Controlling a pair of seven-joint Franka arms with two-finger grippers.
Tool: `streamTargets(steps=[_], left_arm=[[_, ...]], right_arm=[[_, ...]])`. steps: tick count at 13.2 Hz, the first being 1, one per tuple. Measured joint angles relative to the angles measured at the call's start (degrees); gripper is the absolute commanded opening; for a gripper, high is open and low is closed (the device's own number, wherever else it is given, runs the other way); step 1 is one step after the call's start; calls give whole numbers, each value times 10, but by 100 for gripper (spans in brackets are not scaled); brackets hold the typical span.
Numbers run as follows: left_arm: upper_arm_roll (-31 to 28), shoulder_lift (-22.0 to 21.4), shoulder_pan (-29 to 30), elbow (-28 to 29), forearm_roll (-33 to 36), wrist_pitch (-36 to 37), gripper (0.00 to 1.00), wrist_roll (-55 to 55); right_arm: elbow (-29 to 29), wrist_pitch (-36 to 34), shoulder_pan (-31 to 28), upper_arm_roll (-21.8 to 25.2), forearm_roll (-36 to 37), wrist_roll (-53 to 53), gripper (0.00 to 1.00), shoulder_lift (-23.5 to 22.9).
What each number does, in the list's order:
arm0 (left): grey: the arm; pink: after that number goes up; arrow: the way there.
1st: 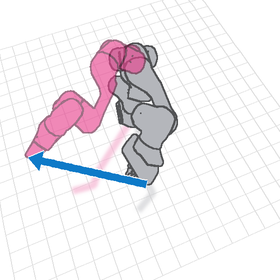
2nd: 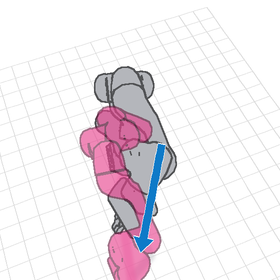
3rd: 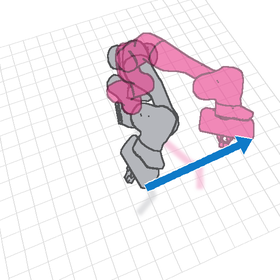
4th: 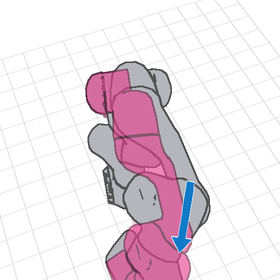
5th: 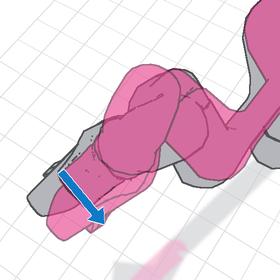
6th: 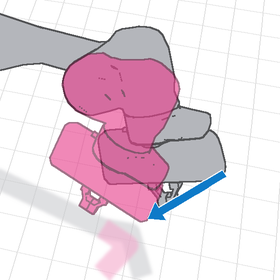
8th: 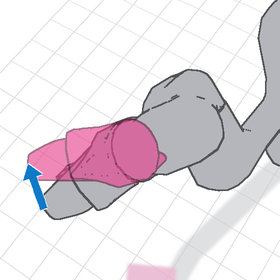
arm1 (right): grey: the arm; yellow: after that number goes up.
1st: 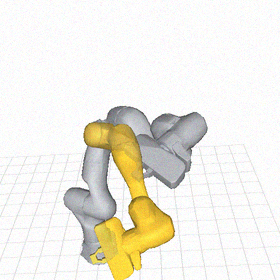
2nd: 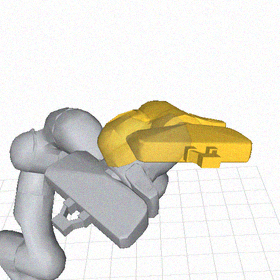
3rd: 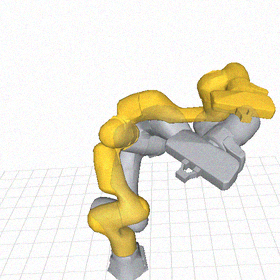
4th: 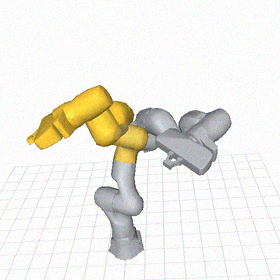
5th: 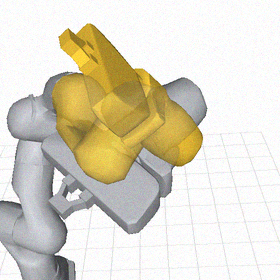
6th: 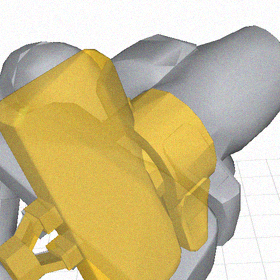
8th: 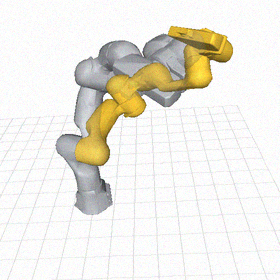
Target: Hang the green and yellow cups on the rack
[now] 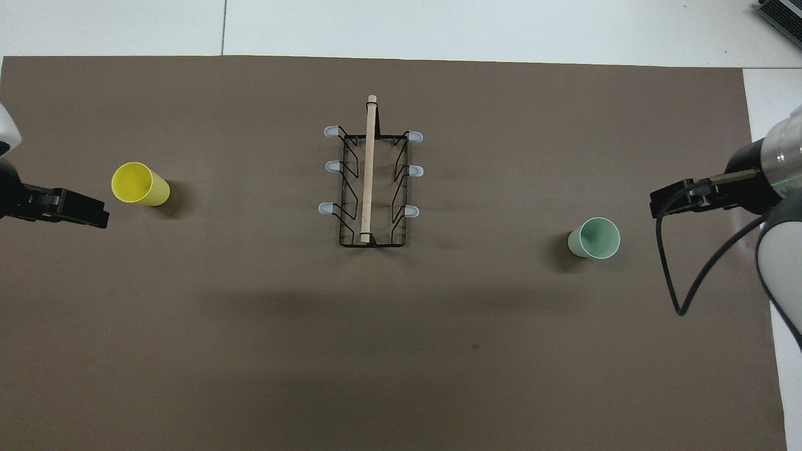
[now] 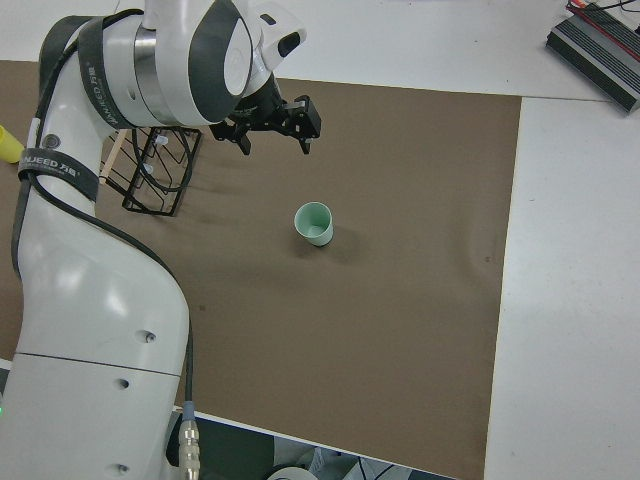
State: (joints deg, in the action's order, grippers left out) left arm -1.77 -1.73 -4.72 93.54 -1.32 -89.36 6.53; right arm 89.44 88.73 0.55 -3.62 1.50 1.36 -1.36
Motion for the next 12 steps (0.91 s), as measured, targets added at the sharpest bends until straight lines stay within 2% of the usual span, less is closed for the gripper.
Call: streamTargets(steps=[12], left_arm=[[-3,0,0,1,0,2,100,-18]], right_arm=[[0,0,0,0,0,0,100,0]])
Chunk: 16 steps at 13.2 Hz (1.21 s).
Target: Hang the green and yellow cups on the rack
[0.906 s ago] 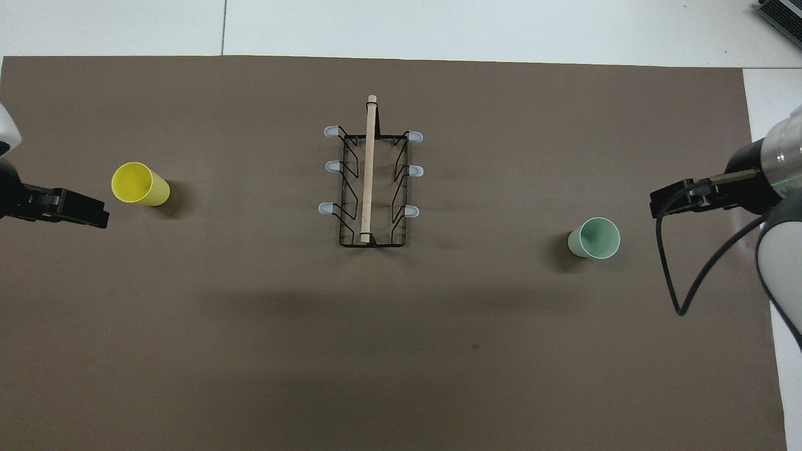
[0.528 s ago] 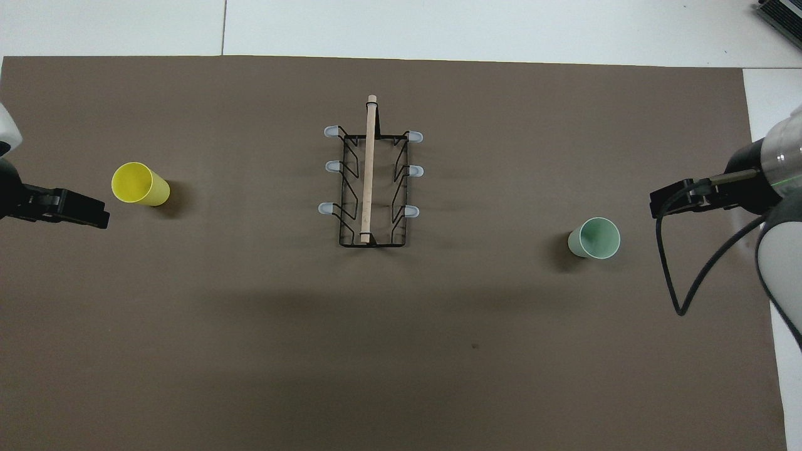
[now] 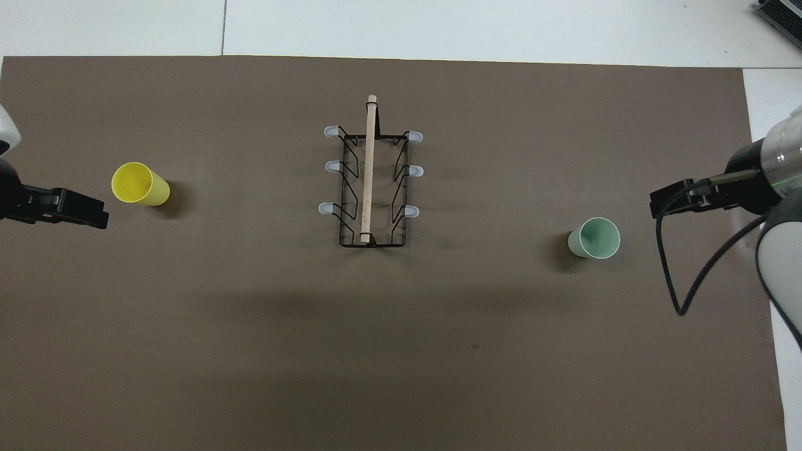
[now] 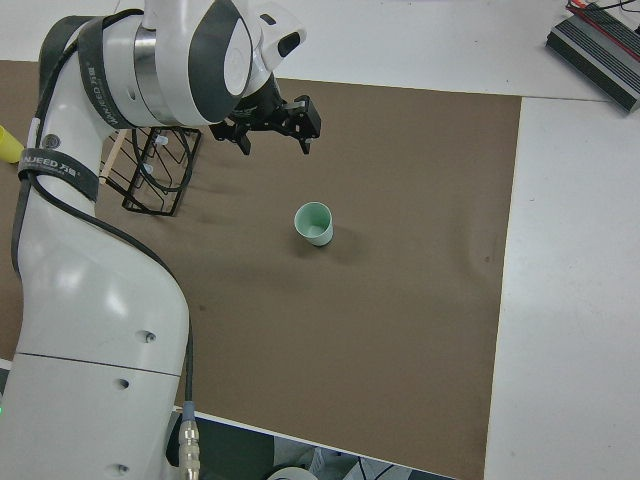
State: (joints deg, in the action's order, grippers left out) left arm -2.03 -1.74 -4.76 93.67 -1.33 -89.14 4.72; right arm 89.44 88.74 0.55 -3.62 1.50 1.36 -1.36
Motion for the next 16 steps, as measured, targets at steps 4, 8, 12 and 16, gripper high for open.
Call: streamTargets(steps=[4,8,12,16], left_arm=[[-5,12,0,-8,-4,0,100,-34],[-36,75,0,-66,-36,1,100,-106],[-110,149,-5,-122,-142,3,100,-241],[-146,204,-10,-158,-198,4,99,-392]], right_arm=[[0,0,0,0,0,0,100,0],[0,0,0,0,0,0,100,0],[0,0,0,0,0,0,100,0],[0,6,0,0,0,0,100,0]])
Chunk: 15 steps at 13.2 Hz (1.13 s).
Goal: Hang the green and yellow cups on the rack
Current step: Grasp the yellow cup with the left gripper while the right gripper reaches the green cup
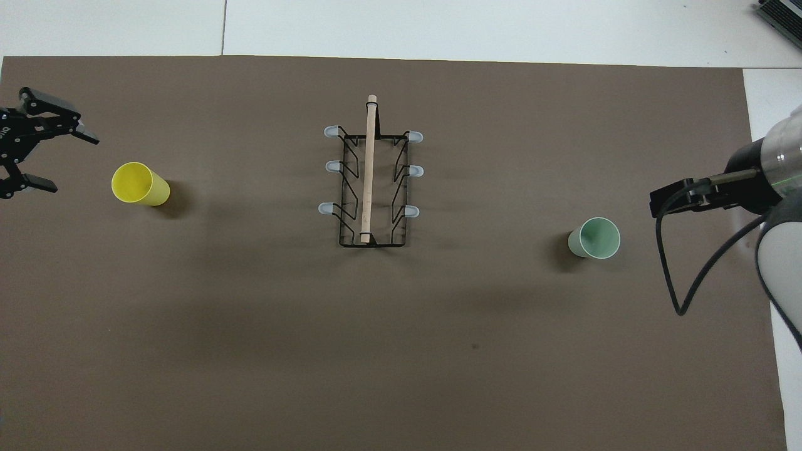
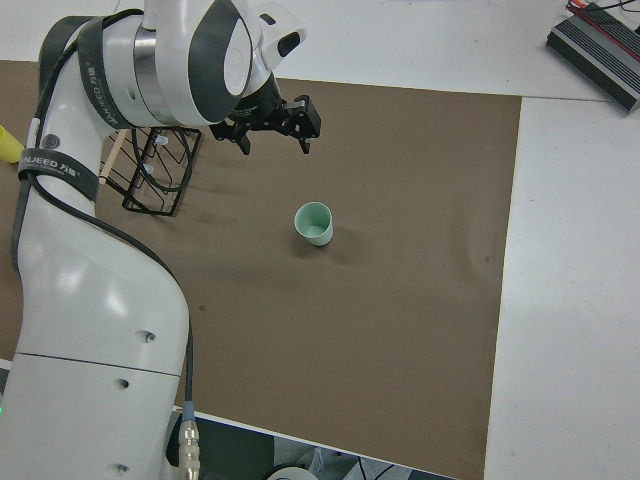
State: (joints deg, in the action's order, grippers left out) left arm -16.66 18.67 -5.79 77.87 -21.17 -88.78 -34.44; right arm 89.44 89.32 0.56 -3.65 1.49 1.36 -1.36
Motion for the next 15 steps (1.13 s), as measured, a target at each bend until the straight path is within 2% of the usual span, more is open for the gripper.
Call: streamTargets(steps=[3,5,9,13,15], left_arm=[[-32,56,-1,-30,-30,0,99,-89],[-50,110,0,-64,-48,0,99,-139],[-79,197,12,-112,-72,-33,99,-186],[-97,221,29,-111,-120,-59,100,-194],[-111,223,36,-83,-152,-79,100,-196]], right_arm=[[5,17,0,0,0,11,100,0],[29,62,7,-4,-1,49,100,2],[88,152,38,-9,-1,55,100,1],[141,206,54,-9,-1,55,100,-8],[151,223,59,-9,0,51,100,-37]])
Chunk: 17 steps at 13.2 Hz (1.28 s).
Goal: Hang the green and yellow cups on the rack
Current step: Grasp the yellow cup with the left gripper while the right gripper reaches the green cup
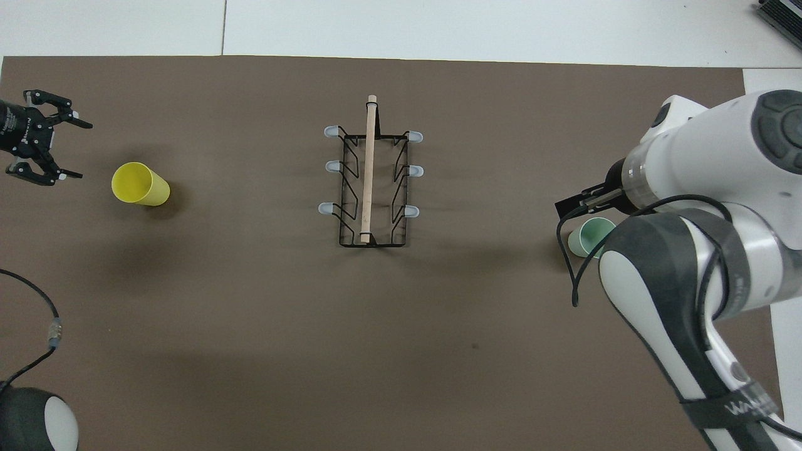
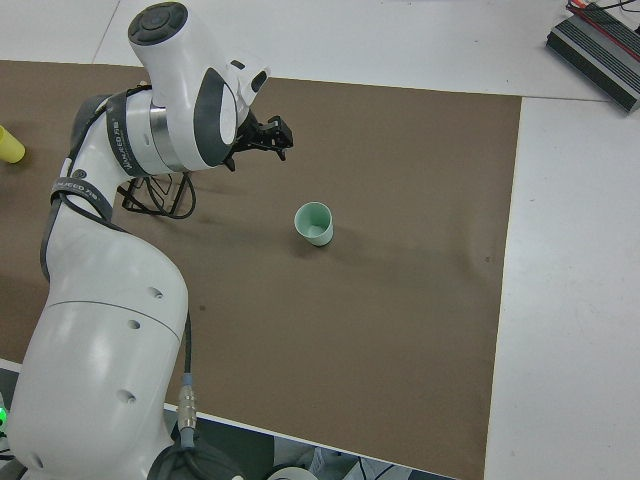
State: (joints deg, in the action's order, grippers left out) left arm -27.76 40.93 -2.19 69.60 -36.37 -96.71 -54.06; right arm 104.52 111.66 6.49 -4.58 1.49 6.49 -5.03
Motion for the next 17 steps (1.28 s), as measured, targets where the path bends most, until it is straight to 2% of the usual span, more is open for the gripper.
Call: streamTargets(steps=[3,6,9,12,14,17], left_arm=[[-17,-3,5,45,-26,-35,100,-8],[-18,-27,4,109,-71,-44,100,-18],[-19,-69,4,209,-156,-69,100,-23],[-19,-109,2,328,-274,-140,100,-25],[-17,-126,-13,377,-330,-173,100,-25],[-15,-140,-47,422,-376,-202,100,-25]], right_arm=[[3,22,15,0,35,-6,100,-54],[10,22,30,0,95,-9,100,-79],[31,22,37,0,132,-10,100,-86],[55,22,50,0,188,-7,100,-88],[63,22,69,-1,227,-6,100,-100],[64,22,82,-1,247,6,100,-112]])
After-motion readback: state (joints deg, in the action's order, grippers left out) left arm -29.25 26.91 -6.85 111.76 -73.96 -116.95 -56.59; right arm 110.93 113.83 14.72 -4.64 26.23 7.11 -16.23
